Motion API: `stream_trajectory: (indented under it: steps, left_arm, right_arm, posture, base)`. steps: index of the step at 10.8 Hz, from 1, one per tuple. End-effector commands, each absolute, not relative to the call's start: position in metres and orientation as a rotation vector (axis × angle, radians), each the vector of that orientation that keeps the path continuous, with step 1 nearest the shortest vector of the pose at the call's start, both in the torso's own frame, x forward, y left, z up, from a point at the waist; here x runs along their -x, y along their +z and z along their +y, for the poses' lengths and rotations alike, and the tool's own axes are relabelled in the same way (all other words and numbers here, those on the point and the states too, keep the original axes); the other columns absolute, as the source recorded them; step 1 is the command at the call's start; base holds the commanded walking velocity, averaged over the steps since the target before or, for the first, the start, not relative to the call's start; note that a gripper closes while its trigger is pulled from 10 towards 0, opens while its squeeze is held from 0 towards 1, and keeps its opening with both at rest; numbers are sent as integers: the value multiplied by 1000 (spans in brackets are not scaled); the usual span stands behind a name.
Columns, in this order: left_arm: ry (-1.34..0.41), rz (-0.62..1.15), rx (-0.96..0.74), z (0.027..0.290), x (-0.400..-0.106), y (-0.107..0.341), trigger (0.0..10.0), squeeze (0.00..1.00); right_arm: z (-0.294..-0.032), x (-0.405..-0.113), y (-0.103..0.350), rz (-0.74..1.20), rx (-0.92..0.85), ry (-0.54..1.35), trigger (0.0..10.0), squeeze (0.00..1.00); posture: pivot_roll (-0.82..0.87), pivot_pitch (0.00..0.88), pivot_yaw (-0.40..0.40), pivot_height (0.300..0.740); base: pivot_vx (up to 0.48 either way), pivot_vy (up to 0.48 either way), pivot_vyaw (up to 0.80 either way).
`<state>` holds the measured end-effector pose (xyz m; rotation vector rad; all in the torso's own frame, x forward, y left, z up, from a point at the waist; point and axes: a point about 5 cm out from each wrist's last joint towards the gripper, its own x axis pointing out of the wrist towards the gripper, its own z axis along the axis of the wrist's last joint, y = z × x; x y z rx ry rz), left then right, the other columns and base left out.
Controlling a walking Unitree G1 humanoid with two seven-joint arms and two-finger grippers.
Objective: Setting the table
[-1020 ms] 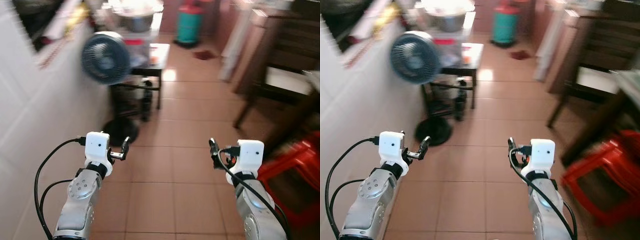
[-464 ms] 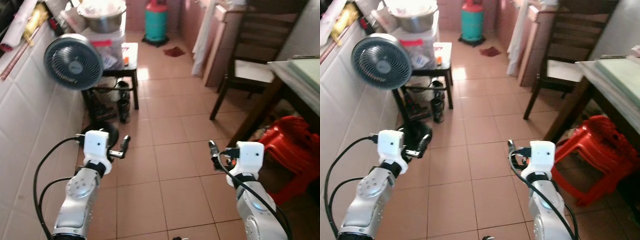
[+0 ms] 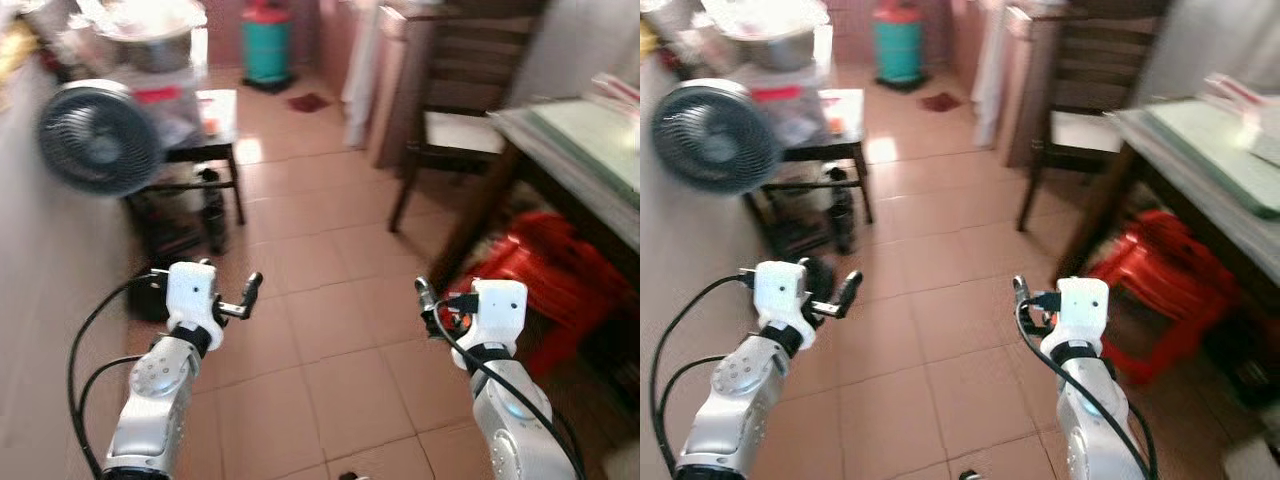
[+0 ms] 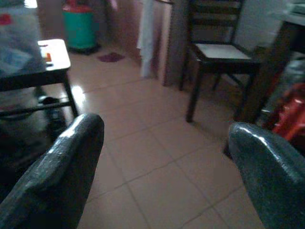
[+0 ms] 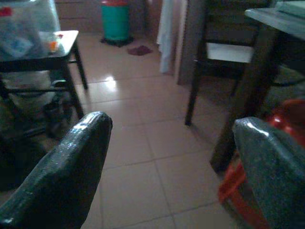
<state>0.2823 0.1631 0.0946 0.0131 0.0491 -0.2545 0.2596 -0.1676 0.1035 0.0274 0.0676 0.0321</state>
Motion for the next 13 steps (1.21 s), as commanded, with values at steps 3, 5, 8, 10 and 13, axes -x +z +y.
stream_trajectory:
  steps: [3,5,8,10,13]
  left_arm:
    - [-269,49,-5,163,-283,94,10000,0]
    - [-275,50,-2,161,-284,93,10000,0]
    - [-278,50,-6,161,-284,93,10000,0]
    - [-278,49,-7,162,-285,93,10000,0]
    - [-281,49,-9,161,-285,93,10000,0]
  right_arm:
    - [-167,-260,108,58,-30,29,10000,0]
    - [-168,-260,109,58,-27,30,10000,0]
    - [-167,-261,110,51,-29,29,10000,0]
    - [-165,-261,110,49,-33,31,10000,0]
    - [-163,-262,111,47,-37,34,10000,0]
  posture:
    - [96,103,-23,740]
    - [93,105,-21,740]
    - [91,105,-18,740]
    - [93,104,-16,740]
    - [95,103,-15,740]
  base:
    - [80,0,-800]
    - [274,0,-800]
    - [277,0,-800]
    - [279,0,-800]
    - [277,0,-665]
